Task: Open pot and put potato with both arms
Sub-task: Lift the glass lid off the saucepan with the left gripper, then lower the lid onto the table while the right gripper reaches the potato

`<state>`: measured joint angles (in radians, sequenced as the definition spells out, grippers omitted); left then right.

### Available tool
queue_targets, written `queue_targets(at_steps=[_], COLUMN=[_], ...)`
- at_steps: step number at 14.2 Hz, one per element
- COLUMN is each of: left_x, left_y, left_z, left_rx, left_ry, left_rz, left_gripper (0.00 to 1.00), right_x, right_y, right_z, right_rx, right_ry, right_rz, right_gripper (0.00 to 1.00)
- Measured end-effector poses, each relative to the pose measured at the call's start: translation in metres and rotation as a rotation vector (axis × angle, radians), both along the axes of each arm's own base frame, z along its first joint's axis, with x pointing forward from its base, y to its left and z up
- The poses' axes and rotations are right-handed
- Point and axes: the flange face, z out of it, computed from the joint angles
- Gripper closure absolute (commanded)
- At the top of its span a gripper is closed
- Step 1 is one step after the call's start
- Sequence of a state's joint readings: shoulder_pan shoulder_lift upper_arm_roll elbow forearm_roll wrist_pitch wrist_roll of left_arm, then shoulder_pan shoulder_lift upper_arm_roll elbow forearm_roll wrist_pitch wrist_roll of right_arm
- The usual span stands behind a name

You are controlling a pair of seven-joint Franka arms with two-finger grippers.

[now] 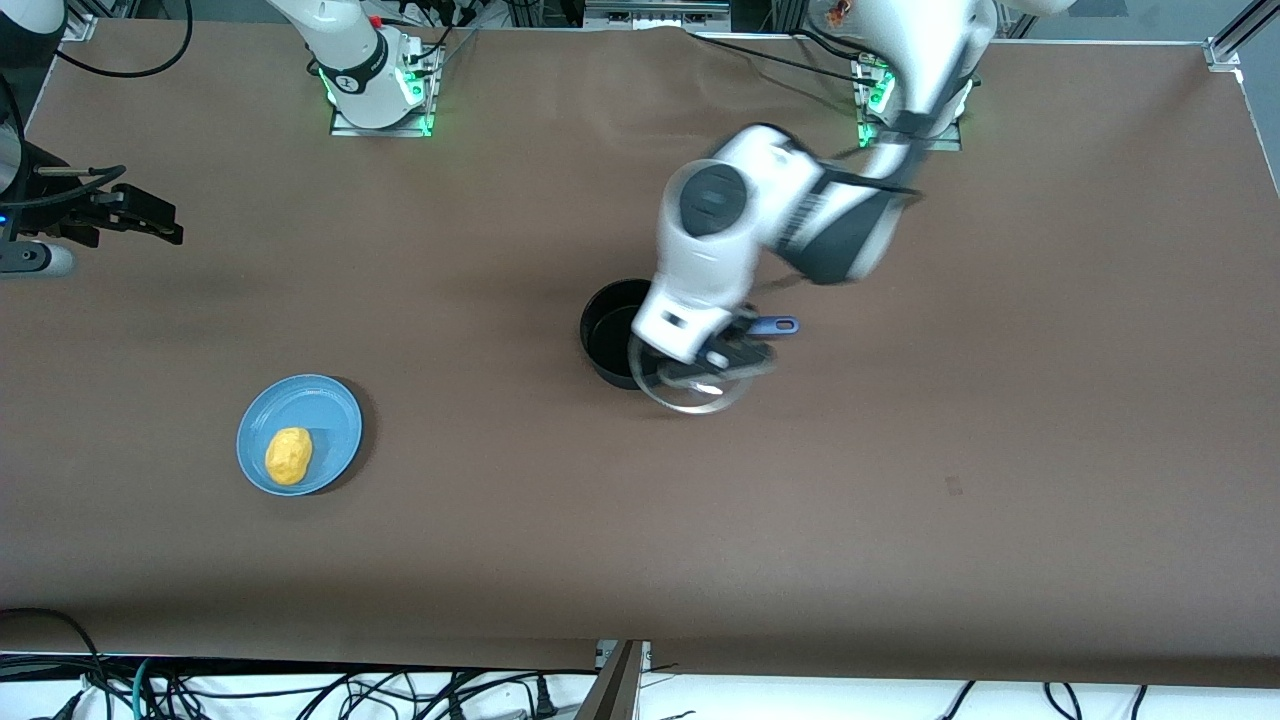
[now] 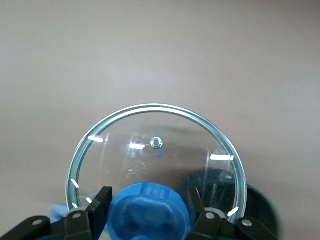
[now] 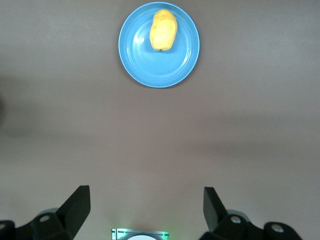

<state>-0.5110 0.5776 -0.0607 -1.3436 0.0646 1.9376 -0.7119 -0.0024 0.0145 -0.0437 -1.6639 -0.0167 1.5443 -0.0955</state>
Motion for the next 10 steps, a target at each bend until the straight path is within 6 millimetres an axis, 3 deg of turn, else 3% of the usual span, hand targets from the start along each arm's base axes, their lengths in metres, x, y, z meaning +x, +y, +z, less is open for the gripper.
queue_targets(at_steps=[3,5,8,10], left_x=[0.048,0.066,0.071,0.061], left_y=[0.137,0.231,0.352,0.414], left_z=[0.003,-0.007,-0.036,-0.066], left_rx=[-0.009,-0.032,-0.060,-0.041], left_ry=[0.034,0.065,0.078,0.068], left_rz=[-0.163,-0.256,-0.363,-0.411], left_gripper=[0.44,0.44,0.43,0.43], right_x=[0.000,0.000,0.000,0.000], right_y=[0.000,0.000,0.000,0.000], right_z=[0.000,0.000,0.000,0.000], right_rx=[0.000,0.000,0.000,0.000], right_ry=[0.000,0.000,0.000,0.000], right_rz=[0.000,0.000,0.000,0.000], right_gripper=[0.00,0.00,0.00,0.00])
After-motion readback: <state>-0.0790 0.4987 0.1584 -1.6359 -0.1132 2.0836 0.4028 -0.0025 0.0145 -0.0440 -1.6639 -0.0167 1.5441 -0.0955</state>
